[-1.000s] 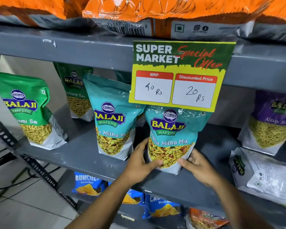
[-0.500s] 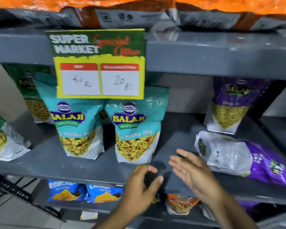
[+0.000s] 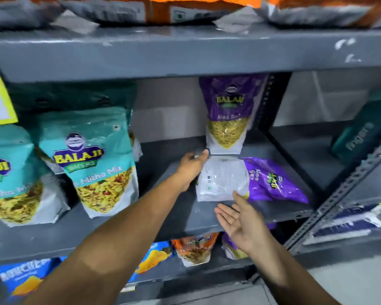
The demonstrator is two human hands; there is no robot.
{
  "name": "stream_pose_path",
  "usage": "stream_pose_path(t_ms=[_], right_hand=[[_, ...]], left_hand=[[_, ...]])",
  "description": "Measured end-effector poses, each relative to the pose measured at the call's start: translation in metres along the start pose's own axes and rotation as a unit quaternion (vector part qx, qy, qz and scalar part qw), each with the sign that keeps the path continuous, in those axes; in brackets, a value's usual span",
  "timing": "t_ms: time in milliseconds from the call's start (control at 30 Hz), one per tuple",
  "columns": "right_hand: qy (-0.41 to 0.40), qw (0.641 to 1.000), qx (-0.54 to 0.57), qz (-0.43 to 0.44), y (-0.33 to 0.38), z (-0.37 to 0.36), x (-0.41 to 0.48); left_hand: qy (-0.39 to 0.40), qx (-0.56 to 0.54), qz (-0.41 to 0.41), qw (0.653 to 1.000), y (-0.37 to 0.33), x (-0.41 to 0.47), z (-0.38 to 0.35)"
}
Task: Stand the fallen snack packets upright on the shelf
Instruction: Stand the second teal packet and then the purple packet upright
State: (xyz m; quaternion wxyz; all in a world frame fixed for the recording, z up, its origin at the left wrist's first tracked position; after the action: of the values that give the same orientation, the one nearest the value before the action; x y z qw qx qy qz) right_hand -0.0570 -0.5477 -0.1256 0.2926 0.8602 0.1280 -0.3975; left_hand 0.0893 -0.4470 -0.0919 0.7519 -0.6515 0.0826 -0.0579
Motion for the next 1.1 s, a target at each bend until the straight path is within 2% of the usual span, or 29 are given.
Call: stream_pose_path(t_ms=[100, 167, 333, 433, 533, 633, 700, 800, 1000, 1100], right_hand=[[0.001, 1.000, -0.001, 0.005, 0.000, 0.007, 0.003], [0.005, 1.000, -0.002, 0.021, 0.002, 0.011, 0.003], [0.025, 0.993, -0.058, 0.103, -0.001, 0.021, -0.004], [0.027, 0.980, -0.078, 0.183, 0.008, 0.027, -0.010], [0.017, 0.955, -0.127, 0.267, 0.042, 0.027, -0.012], [0.022, 0.921, -0.194, 0.338, 0.079, 0.018, -0.006], [0.037, 0.903, -0.216, 0.370, 0.099, 0.009, 0.000], [0.063, 0.893, -0.229, 0.383, 0.121, 0.003, 0.009], [0.035, 0.894, -0.230, 0.382, 0.125, 0.018, 0.036], [0.040, 0.896, -0.218, 0.384, 0.125, 0.023, 0.039]], left_hand=[[0.042, 0.006, 0.054, 0.998, 0.002, 0.001, 0.004], [0.096, 0.029, 0.058, 0.993, 0.001, -0.002, 0.011], [0.260, 0.091, -0.013, 0.961, -0.006, -0.017, 0.030], [0.322, 0.124, -0.053, 0.937, -0.018, -0.029, 0.026], [0.280, 0.152, -0.129, 0.939, -0.029, -0.037, 0.011], [0.170, 0.233, -0.202, 0.936, -0.031, -0.035, -0.006], [0.104, 0.235, -0.207, 0.944, -0.025, -0.033, -0.019], [0.055, 0.206, -0.200, 0.956, -0.010, -0.029, -0.040], [0.008, 0.185, -0.184, 0.965, 0.027, -0.029, -0.060], [0.010, 0.180, -0.190, 0.965, 0.033, -0.026, -0.062]])
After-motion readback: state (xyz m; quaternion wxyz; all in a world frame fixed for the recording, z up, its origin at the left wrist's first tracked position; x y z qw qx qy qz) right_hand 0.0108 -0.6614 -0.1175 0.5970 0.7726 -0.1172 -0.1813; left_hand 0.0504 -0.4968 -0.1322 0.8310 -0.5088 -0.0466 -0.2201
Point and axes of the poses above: each hand's wrist, its own x-axis towards the middle knuckle, its own z-axis out of the back of the hand, y = z × x, the point moved 2 cm from there along x, towards the middle knuckle, and after that the axes turned 15 degrees about -z, right-handed, at the moved point
